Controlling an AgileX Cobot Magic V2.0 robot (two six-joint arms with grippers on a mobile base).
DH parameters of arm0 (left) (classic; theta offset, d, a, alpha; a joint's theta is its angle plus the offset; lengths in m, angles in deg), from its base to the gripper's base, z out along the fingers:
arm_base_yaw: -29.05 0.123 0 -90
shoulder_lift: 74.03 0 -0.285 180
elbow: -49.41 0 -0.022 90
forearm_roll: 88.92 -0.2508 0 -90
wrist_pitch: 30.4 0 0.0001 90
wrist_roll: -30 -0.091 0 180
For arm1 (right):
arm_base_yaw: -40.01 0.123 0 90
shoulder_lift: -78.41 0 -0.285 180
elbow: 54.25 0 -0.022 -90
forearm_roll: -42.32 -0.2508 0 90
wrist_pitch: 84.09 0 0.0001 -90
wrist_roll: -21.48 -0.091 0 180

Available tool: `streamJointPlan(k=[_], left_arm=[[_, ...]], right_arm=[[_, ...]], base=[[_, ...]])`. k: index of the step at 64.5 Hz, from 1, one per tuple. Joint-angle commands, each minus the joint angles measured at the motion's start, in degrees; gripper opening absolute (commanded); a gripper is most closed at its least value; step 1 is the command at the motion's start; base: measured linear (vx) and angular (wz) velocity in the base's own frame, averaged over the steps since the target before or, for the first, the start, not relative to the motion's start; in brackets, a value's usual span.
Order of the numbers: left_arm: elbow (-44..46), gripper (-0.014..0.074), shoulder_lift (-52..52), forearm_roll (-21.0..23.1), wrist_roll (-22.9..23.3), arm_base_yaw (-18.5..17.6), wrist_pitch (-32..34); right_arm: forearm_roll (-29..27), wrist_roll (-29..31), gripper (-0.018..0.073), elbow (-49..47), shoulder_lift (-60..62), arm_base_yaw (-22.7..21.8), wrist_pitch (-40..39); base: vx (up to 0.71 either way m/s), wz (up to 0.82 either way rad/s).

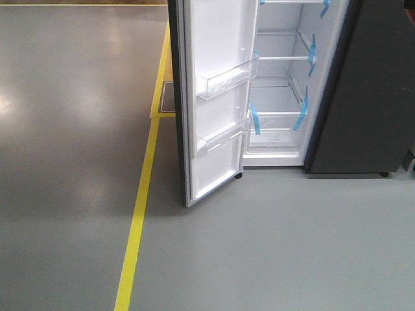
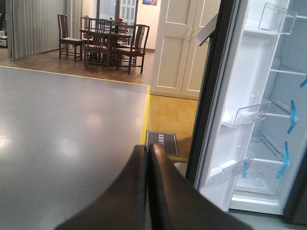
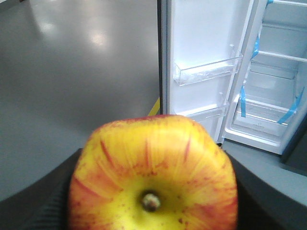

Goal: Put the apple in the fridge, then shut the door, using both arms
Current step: 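Approach the open door's upper clear bin, stopping close to it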

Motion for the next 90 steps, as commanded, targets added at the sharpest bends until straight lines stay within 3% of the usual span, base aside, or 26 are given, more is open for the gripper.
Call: streamJointPlan(k=[1, 90], left_arm=[[-1.59, -0.0006, -0.79, 0.08, 0.2, -0.34, 4.19], [-1.59, -0.0006, -0.79, 0.08, 0.2, -0.34, 4.19]], right_arm=[[-2.11, 0.51, 0.0013, -1.69, 1.08, -0.34, -3.83], [-2.11, 0.51, 0.0013, -1.69, 1.08, -0.34, -4.02]], base=[[0.17, -0.03], [0.16, 0.0]])
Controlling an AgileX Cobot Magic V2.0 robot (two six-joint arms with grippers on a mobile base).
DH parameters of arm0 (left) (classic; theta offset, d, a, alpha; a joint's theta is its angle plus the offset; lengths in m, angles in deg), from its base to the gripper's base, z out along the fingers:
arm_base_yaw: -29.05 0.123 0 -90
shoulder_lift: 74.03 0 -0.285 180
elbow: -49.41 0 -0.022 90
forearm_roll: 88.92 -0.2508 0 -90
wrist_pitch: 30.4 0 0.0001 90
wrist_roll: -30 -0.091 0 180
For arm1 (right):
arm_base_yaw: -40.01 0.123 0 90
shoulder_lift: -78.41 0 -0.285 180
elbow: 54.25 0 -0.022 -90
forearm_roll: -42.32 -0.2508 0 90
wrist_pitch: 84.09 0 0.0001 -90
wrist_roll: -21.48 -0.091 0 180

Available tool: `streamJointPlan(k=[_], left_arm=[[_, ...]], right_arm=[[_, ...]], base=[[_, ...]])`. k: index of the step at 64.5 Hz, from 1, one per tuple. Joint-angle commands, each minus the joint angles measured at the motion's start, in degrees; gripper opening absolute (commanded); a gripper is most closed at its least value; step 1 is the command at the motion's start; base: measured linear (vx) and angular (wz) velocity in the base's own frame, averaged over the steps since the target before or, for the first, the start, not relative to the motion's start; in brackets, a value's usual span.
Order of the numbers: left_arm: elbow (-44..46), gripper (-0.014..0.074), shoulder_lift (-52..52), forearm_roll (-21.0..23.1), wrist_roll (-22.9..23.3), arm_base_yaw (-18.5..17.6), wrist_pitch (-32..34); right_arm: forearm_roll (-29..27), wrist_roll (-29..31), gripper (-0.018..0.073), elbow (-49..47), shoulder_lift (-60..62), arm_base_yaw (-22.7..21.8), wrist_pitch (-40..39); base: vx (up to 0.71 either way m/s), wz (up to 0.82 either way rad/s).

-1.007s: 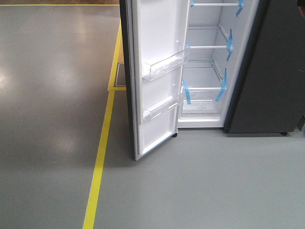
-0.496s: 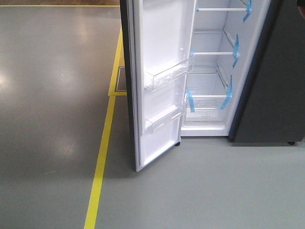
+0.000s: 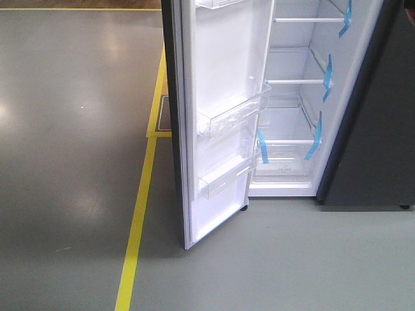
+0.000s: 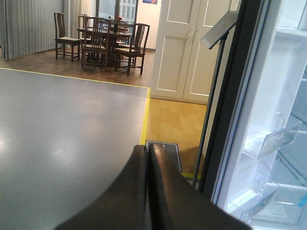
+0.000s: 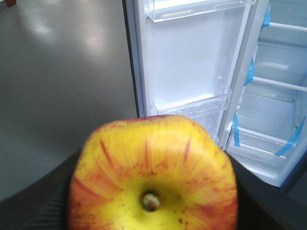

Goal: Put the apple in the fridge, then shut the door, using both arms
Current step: 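Approach the open door's upper clear bin, stopping close to it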

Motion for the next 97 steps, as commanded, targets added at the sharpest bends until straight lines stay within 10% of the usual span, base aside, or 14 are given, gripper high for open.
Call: streamJointPlan(k=[1, 97], left_arm=[[-1.59, -0.0006, -0.79, 0.08, 0.2, -0.34, 4.19], [-1.59, -0.0006, -0.79, 0.08, 0.2, -0.34, 4.19]], right_arm=[[-2.11, 0.51, 0.0013, -1.69, 1.08, -0.34, -4.02], [-2.11, 0.51, 0.0013, -1.69, 1.08, -0.34, -3.67]], base=[[0.15, -0.03], [0.11, -0.01]])
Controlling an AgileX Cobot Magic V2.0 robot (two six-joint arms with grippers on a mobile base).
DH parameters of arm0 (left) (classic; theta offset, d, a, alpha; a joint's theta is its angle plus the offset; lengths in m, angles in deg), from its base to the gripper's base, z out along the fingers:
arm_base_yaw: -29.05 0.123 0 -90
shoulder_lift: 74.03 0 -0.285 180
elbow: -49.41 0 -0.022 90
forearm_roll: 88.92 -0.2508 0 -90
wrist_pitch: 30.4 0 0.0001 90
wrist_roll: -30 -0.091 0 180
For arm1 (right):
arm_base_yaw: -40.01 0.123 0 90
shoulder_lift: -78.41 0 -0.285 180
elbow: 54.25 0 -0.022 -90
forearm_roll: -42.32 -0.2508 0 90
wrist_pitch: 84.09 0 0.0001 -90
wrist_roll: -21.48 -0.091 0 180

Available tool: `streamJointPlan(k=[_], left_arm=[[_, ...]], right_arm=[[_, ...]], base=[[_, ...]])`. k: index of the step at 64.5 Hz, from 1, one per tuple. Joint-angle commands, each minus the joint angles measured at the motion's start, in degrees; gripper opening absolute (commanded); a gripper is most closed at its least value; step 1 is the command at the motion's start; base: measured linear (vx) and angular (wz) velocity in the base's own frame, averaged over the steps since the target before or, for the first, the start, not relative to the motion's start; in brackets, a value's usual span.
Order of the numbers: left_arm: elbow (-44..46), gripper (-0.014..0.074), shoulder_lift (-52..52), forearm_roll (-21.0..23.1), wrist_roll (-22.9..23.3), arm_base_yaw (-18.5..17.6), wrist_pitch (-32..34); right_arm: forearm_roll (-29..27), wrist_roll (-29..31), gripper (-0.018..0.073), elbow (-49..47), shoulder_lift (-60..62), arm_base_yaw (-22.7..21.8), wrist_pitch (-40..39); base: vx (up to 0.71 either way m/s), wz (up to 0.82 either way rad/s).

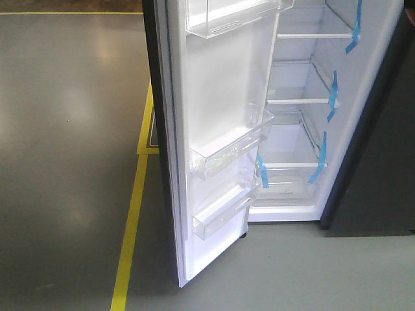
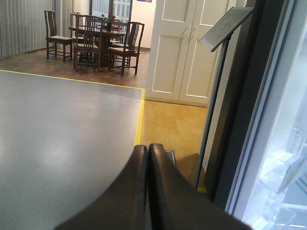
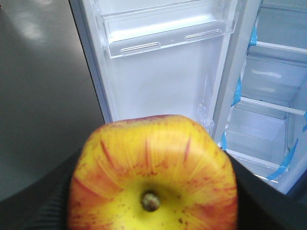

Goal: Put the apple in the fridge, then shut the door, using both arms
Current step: 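Approach the open door's upper clear bin, stopping close to it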

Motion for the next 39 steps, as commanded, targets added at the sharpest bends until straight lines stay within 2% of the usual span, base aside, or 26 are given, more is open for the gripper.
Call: streamJointPlan(k=[1, 39], left_arm=[[-1.59, -0.0006, -0.79, 0.08, 0.2, -0.34, 4.19], [-1.59, -0.0006, -0.79, 0.08, 0.2, -0.34, 4.19]], right_arm=[[-2.11, 0.51, 0.0013, -1.69, 1.08, -0.34, -3.67], [-2.11, 0.51, 0.0013, -1.69, 1.08, -0.34, -3.69]], base=[[0.1, 0.0], [0.11, -0.01]])
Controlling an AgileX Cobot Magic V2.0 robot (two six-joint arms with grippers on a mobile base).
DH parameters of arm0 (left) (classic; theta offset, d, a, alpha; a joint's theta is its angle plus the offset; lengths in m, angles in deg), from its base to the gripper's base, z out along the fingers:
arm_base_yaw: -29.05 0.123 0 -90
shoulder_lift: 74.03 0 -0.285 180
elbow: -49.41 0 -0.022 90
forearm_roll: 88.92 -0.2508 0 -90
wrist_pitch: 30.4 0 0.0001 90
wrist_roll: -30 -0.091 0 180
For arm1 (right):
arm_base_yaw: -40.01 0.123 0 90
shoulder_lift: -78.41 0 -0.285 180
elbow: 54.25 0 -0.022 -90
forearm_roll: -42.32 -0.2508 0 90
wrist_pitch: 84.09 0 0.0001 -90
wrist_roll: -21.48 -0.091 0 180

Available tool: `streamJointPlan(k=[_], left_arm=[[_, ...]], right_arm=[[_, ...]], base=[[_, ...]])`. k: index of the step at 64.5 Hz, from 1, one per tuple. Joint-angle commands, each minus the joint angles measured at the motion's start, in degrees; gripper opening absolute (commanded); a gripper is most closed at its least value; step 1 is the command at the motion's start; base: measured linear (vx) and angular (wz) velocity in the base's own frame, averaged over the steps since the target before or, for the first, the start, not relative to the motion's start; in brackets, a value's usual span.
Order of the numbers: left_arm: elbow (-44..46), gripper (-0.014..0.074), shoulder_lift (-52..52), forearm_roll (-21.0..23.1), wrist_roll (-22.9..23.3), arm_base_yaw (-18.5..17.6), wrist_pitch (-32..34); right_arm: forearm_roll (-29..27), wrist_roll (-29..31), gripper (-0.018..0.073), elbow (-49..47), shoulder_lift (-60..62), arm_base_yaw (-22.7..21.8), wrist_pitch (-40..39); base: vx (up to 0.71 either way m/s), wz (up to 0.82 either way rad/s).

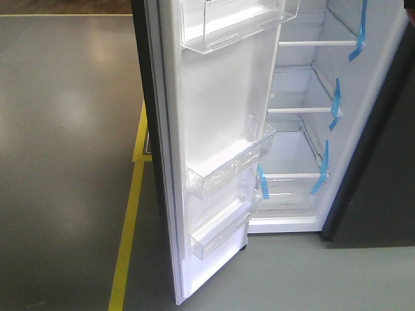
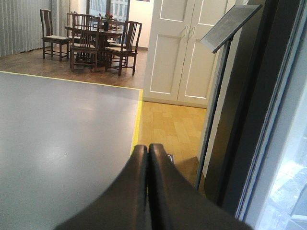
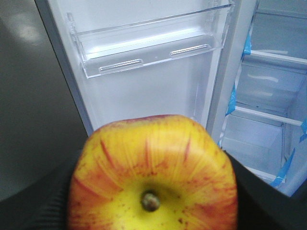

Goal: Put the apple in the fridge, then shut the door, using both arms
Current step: 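Approach the open door's upper clear bin, stopping close to it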

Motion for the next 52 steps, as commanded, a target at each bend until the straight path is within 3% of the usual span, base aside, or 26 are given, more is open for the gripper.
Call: streamJointPlan(k=[1, 52], left_arm=[[-1.59, -0.0006, -0.79, 0.08, 0.2, -0.34, 4.19], [-1.59, -0.0006, -0.79, 0.08, 0.2, -0.34, 4.19]], right_arm=[[-2.11, 0.51, 0.0013, -1.69, 1.08, -0.34, -3.71], [-2.11, 0.51, 0.0013, -1.69, 1.08, -0.34, -3.71]], base=[[0.11, -0.03], [0.1, -0.02]])
